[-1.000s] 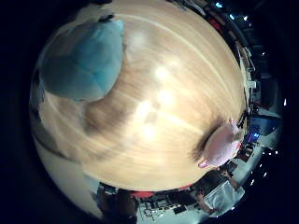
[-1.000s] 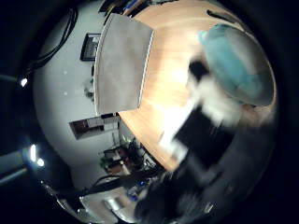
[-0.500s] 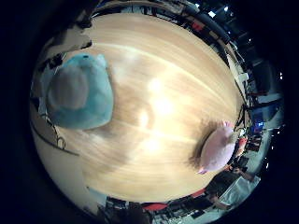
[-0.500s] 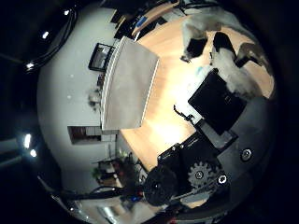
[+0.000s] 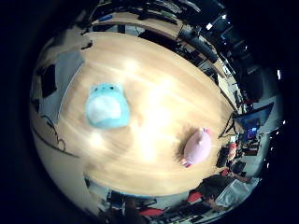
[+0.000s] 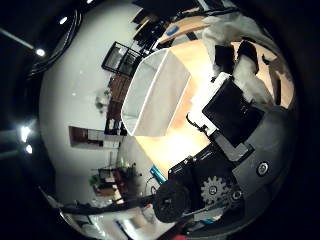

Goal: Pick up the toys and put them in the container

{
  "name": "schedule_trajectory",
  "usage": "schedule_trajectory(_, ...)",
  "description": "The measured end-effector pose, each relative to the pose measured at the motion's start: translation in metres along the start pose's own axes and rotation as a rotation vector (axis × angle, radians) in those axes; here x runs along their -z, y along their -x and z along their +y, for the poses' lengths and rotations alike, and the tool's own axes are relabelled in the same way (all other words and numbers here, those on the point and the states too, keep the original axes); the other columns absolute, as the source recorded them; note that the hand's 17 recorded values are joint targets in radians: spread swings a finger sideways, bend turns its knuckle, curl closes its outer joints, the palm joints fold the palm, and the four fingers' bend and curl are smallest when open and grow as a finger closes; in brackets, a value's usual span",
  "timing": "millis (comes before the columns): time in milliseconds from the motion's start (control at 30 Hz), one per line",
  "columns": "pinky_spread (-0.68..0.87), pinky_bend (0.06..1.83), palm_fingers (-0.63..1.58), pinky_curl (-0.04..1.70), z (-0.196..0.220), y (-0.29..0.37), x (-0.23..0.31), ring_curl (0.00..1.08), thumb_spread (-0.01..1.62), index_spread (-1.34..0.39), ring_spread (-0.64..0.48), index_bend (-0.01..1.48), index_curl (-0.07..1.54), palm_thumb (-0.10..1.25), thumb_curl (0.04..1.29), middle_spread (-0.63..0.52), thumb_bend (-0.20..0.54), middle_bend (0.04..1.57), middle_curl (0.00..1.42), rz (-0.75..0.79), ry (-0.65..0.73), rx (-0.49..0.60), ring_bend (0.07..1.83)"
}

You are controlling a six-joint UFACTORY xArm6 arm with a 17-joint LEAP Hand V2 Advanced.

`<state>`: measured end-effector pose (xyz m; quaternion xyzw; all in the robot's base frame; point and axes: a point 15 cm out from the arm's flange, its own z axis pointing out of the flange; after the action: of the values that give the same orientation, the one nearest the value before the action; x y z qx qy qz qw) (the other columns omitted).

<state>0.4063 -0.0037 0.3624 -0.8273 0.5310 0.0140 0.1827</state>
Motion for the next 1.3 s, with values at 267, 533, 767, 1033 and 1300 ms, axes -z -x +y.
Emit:
schedule_trajectory(267,-0.38,1.59,0.69,0.50,0.008,-0.012,-0.013,0.80,0.96,-0.47,-0.33,0.84,1.01,0.75,0.74,-0.47,-0.068,1.00,1.08,0.010,0.040,-0.050,1.40)
schedule_trajectory(533,-0.49,1.62,0.13,0.48,0.037,-0.030,-0.049,0.68,0.98,-0.52,-0.34,0.41,0.82,0.63,0.63,-0.45,-0.038,0.54,0.85,0.021,0.168,-0.050,1.20)
schedule_trajectory(767,-0.26,1.37,0.05,0.38,0.048,-0.040,-0.072,0.50,0.99,-0.58,-0.27,0.35,0.62,0.59,0.57,-0.36,-0.032,0.37,0.65,0.027,0.261,-0.038,0.90)
schedule_trajectory(1033,-0.10,1.15,0.12,0.27,0.055,-0.046,-0.086,0.41,0.99,-0.57,-0.25,0.35,0.53,0.58,0.52,-0.31,-0.029,0.32,0.53,0.022,0.305,-0.038,0.78)
schedule_trajectory(1300,-0.02,1.02,0.19,0.20,0.052,-0.039,-0.102,0.36,0.99,-0.57,-0.24,0.35,0.48,0.58,0.50,-0.30,-0.028,0.28,0.46,0.008,0.339,-0.039,0.71)
